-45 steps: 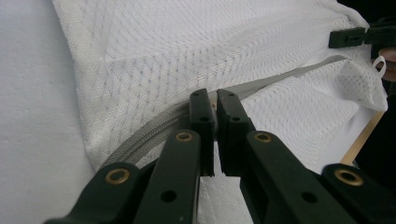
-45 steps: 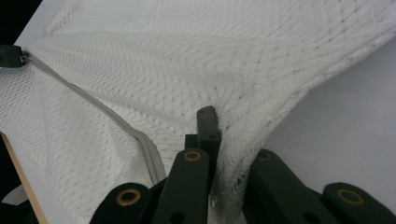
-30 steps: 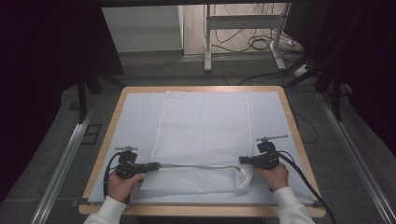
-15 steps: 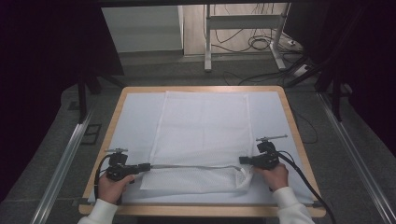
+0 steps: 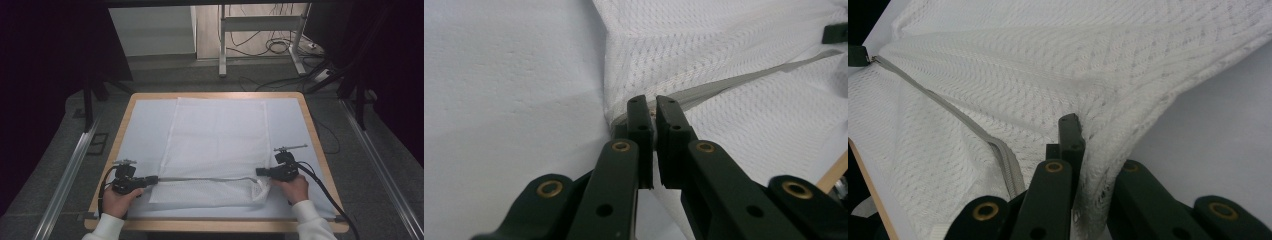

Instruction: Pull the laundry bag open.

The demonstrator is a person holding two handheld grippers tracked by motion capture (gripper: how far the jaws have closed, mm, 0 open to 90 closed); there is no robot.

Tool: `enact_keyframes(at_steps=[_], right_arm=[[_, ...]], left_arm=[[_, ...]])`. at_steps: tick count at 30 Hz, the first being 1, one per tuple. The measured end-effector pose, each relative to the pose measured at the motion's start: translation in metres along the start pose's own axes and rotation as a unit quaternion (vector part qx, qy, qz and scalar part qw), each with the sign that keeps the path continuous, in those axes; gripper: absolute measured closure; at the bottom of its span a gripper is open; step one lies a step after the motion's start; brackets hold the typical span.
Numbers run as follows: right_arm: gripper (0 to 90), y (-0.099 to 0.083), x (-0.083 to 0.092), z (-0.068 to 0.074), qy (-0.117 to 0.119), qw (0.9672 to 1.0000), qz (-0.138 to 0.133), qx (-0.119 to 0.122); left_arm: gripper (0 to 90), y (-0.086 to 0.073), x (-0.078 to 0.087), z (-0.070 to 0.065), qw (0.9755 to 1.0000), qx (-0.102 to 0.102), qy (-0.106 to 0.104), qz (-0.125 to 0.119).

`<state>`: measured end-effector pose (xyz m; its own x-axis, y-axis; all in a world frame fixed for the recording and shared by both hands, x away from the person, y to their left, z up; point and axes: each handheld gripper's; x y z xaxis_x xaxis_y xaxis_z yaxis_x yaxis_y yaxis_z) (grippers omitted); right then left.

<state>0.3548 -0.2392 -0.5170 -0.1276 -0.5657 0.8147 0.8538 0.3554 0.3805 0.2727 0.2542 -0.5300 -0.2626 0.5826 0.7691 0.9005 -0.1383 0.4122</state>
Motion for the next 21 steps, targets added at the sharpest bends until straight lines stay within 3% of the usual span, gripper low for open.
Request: enact_keyframes(at_steps=[9,17,21], right_arm=[[88.1,0.0,-0.001,-0.001,0.003,1.0,0.0,-0.002],[88.0,0.0,0.0,0.0,-0.003,1.0,0.0,-0.002],[87.7,0.0,-0.001,0.0,-0.006,1.0,-0.005,-0.001]], left_arm=[[86.5,-0.004,0.005,0.011,0.9998,0.011,0.014,0.006],[86.6,-0.004,0.003,0.008,0.9997,0.006,0.022,0.007],[86.1,-0.004,0.002,0.003,0.9993,-0.003,0.036,0.006]])
Point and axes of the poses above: each handheld gripper's, and its own axes: x roughly backward along the jaws, y roughly out of its top, z roughly to its left, and after that the axes turned 12 degrees about z, right-handed
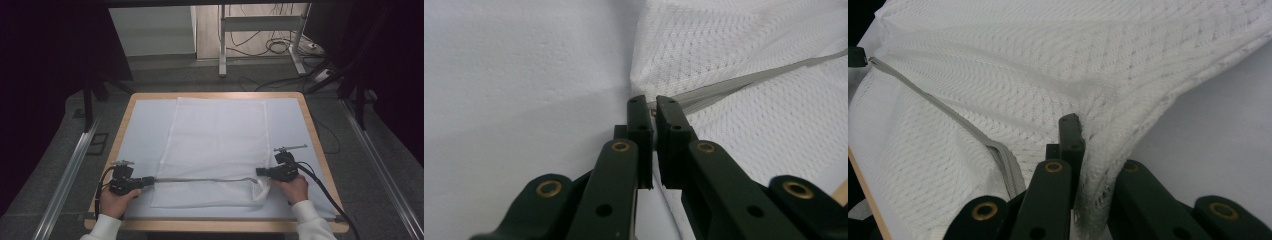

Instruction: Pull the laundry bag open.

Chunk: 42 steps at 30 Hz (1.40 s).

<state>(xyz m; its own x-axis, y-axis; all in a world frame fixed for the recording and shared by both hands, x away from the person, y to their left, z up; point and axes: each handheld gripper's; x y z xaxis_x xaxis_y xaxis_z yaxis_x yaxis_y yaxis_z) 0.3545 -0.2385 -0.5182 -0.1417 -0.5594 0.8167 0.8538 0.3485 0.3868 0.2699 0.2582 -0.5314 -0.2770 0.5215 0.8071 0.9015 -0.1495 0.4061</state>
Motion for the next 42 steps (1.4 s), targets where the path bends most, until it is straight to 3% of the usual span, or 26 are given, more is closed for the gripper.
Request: enact_keyframes(at_steps=[4,6,11,16,22,28,31,42], right_arm=[[83.2,0.0,0.0,0.001,-0.006,1.0,-0.001,0.003],[69.5,0.0,0.001,0.002,-0.024,0.9997,-0.008,0.005],[47.1,-0.003,0.015,0.002,-0.041,0.9985,-0.033,0.011],[34.7,-0.012,0.032,-0.004,-0.047,0.9959,-0.076,0.014],[29.8,-0.03,0.05,-0.014,-0.05,0.9926,-0.109,0.021],[28.8,-0.056,0.06,-0.024,-0.105,0.9875,-0.108,0.046],[28.5,-0.059,0.065,-0.028,-0.103,0.9871,-0.116,0.039],[25.7,-0.056,0.067,-0.026,-0.105,0.9845,-0.131,0.051]], left_arm=[[83.0,0.0,0.002,-0.004,0.9999,-0.007,0.01,-0.01],[79.0,0.0,0.008,-0.006,0.9993,-0.009,0.018,-0.031],[56.9,0.001,0.016,-0.012,0.9965,-0.027,0.027,-0.075],[40.7,0.004,0.015,-0.016,0.9939,-0.052,0.048,-0.084],[33.6,0.003,0.015,-0.003,0.9939,-0.041,0.059,-0.084],[33.2,0.002,0.019,0.01,0.9937,-0.023,0.069,-0.085],[33.2,0.002,0.019,0.011,0.9936,-0.02,0.07,-0.086],[33.0,0.004,0.014,0.01,0.9952,-0.022,0.067,-0.067]])
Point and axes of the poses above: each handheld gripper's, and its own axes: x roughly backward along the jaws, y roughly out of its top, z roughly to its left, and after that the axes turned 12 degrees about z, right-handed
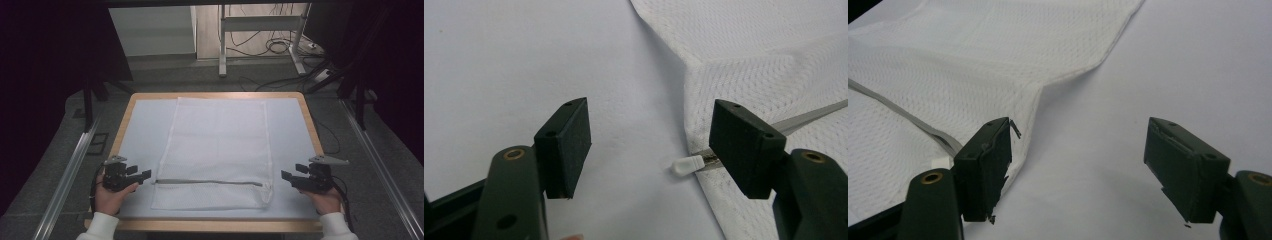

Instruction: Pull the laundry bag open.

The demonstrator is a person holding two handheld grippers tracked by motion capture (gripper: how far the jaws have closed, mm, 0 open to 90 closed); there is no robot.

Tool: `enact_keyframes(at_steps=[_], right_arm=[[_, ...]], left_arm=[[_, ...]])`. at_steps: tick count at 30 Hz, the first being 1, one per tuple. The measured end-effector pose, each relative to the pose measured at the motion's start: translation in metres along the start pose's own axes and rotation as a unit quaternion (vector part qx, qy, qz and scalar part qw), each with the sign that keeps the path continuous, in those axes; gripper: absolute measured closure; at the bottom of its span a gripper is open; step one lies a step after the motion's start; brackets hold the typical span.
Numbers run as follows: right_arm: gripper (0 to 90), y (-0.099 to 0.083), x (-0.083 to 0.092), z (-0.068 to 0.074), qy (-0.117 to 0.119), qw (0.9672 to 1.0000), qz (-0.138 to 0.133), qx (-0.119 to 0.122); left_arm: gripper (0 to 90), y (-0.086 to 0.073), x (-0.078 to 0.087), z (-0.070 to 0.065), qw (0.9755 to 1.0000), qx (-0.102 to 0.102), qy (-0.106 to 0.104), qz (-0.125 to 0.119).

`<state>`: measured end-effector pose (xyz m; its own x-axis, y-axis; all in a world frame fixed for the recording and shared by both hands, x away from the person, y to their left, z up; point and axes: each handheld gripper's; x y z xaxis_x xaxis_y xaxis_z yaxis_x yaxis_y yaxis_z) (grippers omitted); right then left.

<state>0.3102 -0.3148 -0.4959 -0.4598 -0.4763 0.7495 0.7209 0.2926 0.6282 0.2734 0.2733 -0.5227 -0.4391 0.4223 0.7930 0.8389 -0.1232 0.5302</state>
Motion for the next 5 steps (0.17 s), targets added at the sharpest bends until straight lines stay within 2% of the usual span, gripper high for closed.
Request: enact_keyframes(at_steps=[5], right_arm=[[20.8,0.0038,-0.0029,0.0058,0.0,1.0,0.004,0.007]], left_arm=[[31.3,0.0007,-0.0015,-0.001,1.0,-0.002,0.002,-0.001]])
Point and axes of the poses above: each handheld gripper's, and its own axes: x roughly backward along the jaws, y roughly out of its top, z roughly to its left, and after that the axes turned 12 degrees about z, right-handed
